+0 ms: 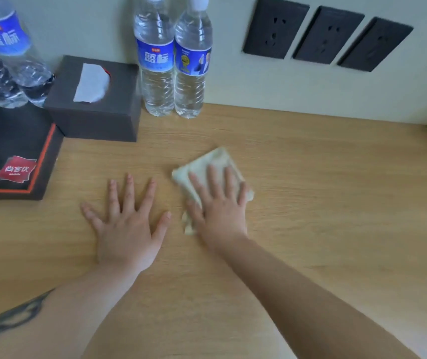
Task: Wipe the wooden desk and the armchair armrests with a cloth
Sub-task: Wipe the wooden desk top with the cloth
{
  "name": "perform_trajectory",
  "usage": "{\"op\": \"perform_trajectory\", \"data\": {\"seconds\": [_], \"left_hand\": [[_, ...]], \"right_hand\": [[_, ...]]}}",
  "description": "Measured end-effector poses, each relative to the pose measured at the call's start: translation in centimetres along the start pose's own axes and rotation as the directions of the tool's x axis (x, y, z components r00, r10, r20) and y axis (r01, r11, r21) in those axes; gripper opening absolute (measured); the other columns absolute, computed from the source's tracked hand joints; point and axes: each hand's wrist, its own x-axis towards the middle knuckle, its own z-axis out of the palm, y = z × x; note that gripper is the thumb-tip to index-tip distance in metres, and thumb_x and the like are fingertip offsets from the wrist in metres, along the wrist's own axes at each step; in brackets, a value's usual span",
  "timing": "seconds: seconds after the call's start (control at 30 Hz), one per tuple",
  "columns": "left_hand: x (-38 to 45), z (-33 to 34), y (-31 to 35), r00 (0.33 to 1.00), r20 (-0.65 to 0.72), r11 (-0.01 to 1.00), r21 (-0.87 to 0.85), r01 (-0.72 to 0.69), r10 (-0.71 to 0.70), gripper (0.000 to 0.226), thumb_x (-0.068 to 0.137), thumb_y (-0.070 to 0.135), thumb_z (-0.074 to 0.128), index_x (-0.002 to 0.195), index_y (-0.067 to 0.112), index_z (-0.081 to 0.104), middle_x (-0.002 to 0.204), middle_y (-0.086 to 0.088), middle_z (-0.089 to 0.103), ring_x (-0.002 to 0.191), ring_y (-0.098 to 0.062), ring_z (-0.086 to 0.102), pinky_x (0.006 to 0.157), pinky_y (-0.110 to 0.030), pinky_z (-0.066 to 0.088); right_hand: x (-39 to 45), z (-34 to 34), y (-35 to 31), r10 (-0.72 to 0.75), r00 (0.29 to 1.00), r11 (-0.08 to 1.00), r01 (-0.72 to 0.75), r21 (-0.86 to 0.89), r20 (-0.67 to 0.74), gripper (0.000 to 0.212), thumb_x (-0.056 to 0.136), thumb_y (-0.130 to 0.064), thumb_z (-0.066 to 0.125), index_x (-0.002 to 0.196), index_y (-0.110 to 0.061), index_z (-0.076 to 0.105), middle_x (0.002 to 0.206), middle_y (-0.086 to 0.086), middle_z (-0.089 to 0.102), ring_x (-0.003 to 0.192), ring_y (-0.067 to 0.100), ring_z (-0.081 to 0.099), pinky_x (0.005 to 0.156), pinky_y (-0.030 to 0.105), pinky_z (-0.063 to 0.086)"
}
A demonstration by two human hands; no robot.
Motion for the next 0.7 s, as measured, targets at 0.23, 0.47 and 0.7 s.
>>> {"op": "perform_trajectory", "data": {"seconds": [0.23, 0.47, 0.7], "left_hand": [[0.0, -0.3, -0.2, 0.999, 0.030, 1.000, 0.012, 0.027, -0.028, 0.068, 0.083, 0.071, -0.007, 0.144, 0.045, -0.022, 0.157, 0.006, -0.022, 0.146, -0.023, -0.018, 0.109, -0.070, 0.004], [0.3, -0.7, -0.2, 0.997, 0.035, 0.998, 0.005, 0.069, -0.069, 0.072, 0.079, 0.076, -0.005, 0.146, 0.049, -0.010, 0.159, 0.010, -0.010, 0.148, -0.022, -0.005, 0.109, -0.066, 0.012], [0.2, -0.6, 0.0, 0.997, 0.004, 0.995, -0.072, 0.073, -0.073, 0.070, 0.081, 0.073, 0.012, 0.147, 0.049, 0.008, 0.161, 0.009, 0.005, 0.148, -0.021, 0.002, 0.110, -0.065, 0.007]], "right_hand": [[-11.2, -2.3, 18.9, -0.166, 0.985, 0.978, 0.171, -0.121, 0.052, 0.057, 0.096, -0.058, 0.015, 0.150, -0.044, 0.012, 0.161, -0.004, 0.014, 0.149, 0.023, 0.003, 0.115, 0.049, 0.010], [7.4, -5.0, 20.6, 0.787, 0.617, 0.612, -0.776, 0.153, -0.017, 0.057, 0.097, -0.048, 0.012, 0.151, -0.040, -0.004, 0.162, 0.004, -0.009, 0.146, 0.036, -0.012, 0.111, 0.065, -0.003], [10.9, -2.3, 6.1, 0.124, 0.992, 0.992, -0.123, 0.041, -0.018, 0.061, 0.097, -0.050, 0.016, 0.152, -0.033, -0.004, 0.162, 0.006, -0.009, 0.145, 0.038, -0.015, 0.109, 0.064, -0.012]]}}
